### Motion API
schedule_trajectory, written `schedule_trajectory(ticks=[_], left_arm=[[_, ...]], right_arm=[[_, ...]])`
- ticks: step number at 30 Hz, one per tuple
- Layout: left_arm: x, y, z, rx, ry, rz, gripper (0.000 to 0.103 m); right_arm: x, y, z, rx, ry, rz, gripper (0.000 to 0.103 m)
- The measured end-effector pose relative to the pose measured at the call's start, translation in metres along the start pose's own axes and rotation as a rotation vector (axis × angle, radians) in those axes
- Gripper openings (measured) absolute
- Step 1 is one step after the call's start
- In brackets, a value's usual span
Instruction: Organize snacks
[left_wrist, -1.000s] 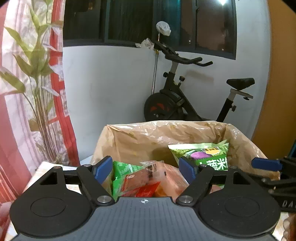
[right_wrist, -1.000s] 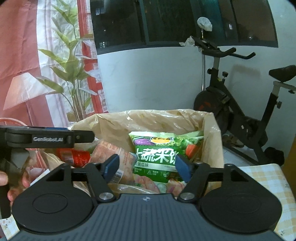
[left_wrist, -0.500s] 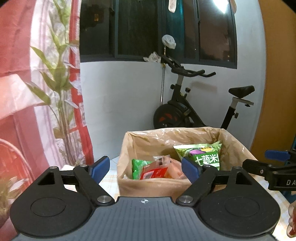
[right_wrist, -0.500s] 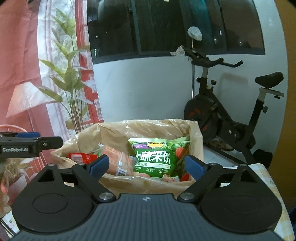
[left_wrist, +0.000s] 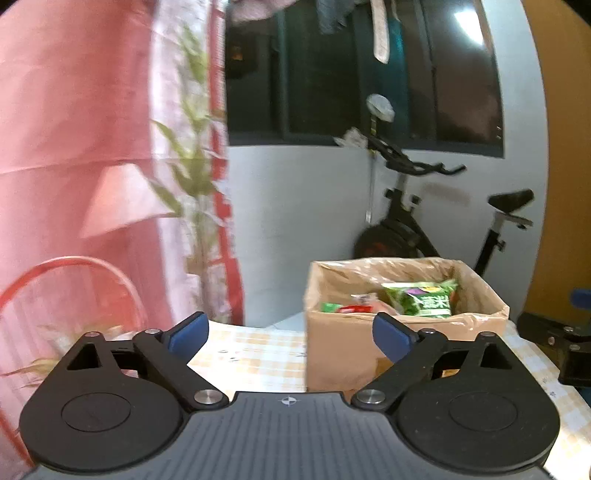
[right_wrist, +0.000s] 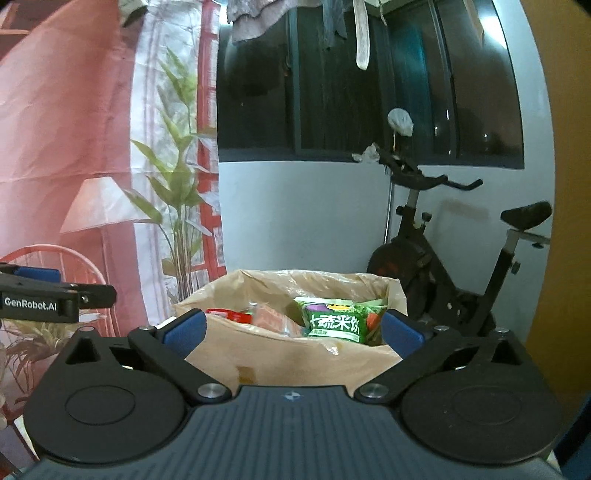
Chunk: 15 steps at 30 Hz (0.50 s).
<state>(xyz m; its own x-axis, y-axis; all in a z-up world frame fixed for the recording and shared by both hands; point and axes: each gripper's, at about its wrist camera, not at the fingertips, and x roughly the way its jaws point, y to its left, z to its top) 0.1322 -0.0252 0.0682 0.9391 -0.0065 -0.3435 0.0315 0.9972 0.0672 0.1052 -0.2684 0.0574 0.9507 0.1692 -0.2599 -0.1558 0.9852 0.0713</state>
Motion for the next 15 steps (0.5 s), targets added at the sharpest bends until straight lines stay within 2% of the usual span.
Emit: schedule_trajectory(ticks=[4,7,10,15], left_arm=[[-0.031,0.018,-0.003,-0.049,0.012,-0.029,0.098],[-0.055,0.022,-0.008,-0.033,-0.006,0.005,0.098],[-0.074,0.023,-0.013,-0.026,-0.039,0.028,0.098],[-0.083,0.026,-0.014,-0.030,-0.046,0.039,0.098]], right_arm=[[-0.027,0.012,0.000,0.037,0.018,-0.049,0.103],[-0.051,0.015,-0.002,0.091,-0.015,-0.040,0.103],[-0.066,0.019,-0.004,0.092,-0.018,-0.059,0.103],[-0.077,0.016,-0.005,0.098,-0.012,-0.081,0.103]])
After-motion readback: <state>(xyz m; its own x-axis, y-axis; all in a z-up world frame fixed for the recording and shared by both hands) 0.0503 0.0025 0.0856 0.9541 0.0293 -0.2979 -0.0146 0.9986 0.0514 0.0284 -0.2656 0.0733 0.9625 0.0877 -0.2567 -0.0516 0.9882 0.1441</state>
